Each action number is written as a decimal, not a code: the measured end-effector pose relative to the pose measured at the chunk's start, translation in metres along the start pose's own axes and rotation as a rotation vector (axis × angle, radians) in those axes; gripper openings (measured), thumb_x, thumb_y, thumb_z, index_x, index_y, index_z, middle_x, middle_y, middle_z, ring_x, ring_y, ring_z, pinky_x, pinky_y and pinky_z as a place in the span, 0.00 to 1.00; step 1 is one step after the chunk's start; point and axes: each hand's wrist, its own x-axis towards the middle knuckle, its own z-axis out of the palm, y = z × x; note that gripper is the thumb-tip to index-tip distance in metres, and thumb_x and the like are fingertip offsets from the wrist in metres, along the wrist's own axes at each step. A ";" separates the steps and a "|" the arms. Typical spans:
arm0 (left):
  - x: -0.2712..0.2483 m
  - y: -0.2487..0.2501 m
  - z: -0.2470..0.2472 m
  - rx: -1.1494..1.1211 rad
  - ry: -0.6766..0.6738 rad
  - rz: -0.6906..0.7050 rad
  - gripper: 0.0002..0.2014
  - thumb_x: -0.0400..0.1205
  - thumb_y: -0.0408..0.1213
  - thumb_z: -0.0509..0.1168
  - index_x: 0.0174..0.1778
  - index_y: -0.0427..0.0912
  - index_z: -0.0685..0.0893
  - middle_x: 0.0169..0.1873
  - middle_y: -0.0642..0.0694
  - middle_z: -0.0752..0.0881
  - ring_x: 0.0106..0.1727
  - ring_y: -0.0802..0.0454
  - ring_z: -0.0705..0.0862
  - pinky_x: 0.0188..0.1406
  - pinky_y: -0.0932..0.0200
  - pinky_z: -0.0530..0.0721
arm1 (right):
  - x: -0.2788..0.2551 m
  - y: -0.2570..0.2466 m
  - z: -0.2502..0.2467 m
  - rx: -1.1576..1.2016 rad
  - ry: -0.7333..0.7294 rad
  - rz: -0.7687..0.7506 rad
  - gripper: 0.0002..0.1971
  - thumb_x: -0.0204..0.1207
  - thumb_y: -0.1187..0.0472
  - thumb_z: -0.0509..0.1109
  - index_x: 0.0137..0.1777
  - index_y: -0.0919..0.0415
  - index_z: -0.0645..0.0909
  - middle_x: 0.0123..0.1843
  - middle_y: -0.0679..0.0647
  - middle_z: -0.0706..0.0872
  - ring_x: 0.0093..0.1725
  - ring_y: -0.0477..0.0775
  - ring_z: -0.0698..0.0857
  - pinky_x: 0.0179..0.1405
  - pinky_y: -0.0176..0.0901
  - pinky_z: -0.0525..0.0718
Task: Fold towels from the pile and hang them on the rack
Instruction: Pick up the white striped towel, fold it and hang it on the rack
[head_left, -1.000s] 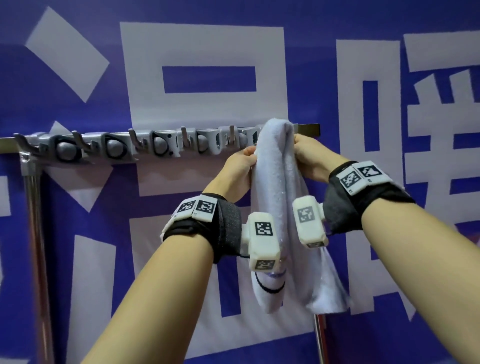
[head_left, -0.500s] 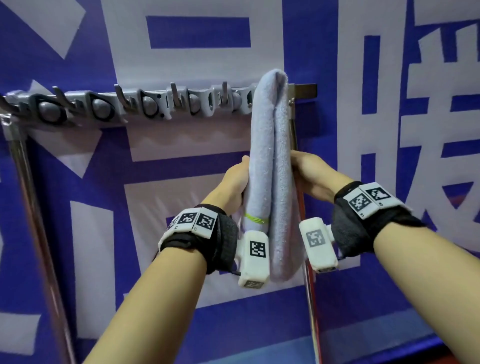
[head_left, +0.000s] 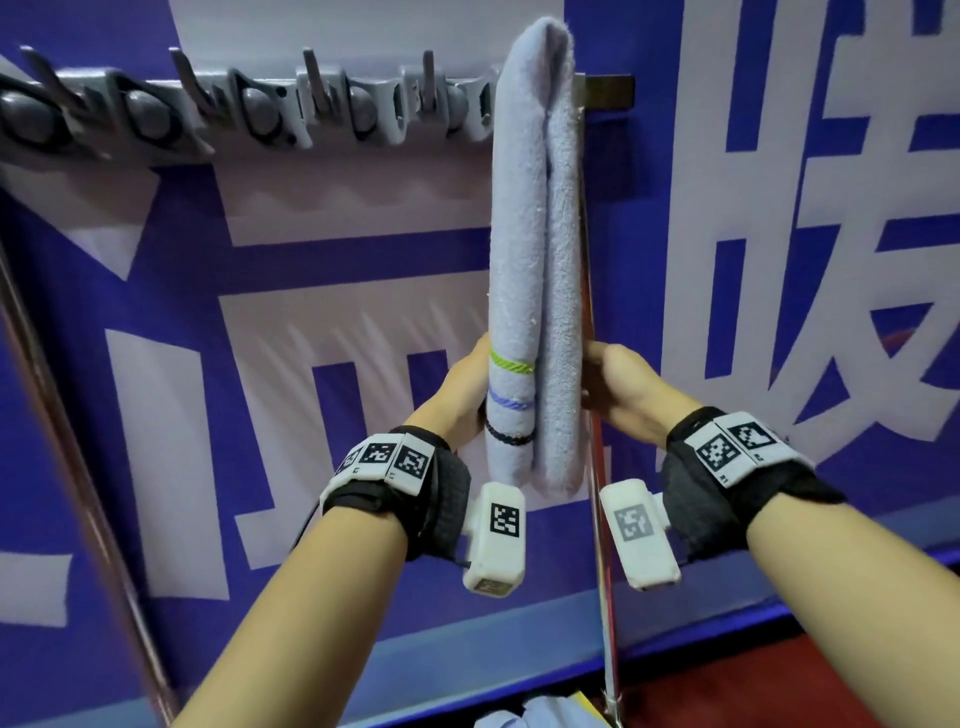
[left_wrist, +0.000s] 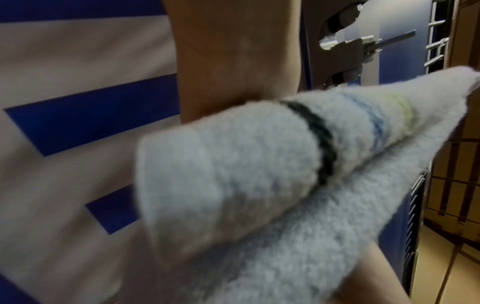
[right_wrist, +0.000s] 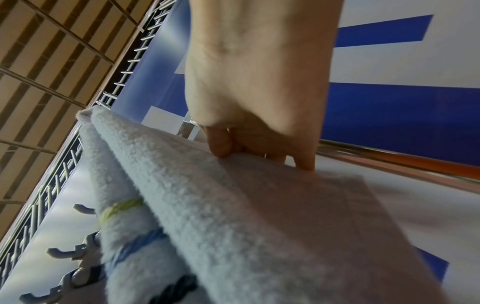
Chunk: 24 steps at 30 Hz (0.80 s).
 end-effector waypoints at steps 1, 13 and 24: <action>0.000 -0.003 0.000 -0.002 0.088 0.005 0.25 0.75 0.52 0.67 0.58 0.34 0.83 0.54 0.36 0.87 0.56 0.39 0.86 0.61 0.44 0.83 | -0.001 0.004 -0.002 -0.008 -0.008 0.001 0.16 0.84 0.62 0.53 0.41 0.54 0.81 0.27 0.44 0.85 0.27 0.42 0.79 0.35 0.37 0.73; 0.006 -0.026 0.003 0.017 0.419 -0.077 0.18 0.88 0.35 0.51 0.30 0.43 0.69 0.06 0.57 0.72 0.29 0.54 0.67 0.31 0.63 0.68 | -0.011 0.022 0.003 0.098 0.063 0.070 0.17 0.84 0.64 0.52 0.37 0.62 0.77 0.19 0.51 0.82 0.23 0.51 0.81 0.29 0.44 0.82; -0.005 -0.038 0.017 0.407 0.327 0.105 0.19 0.90 0.44 0.45 0.42 0.35 0.72 0.39 0.42 0.83 0.38 0.50 0.79 0.42 0.54 0.77 | -0.011 0.033 0.015 -0.146 0.131 -0.057 0.12 0.85 0.65 0.56 0.41 0.51 0.73 0.39 0.47 0.81 0.39 0.45 0.80 0.41 0.40 0.82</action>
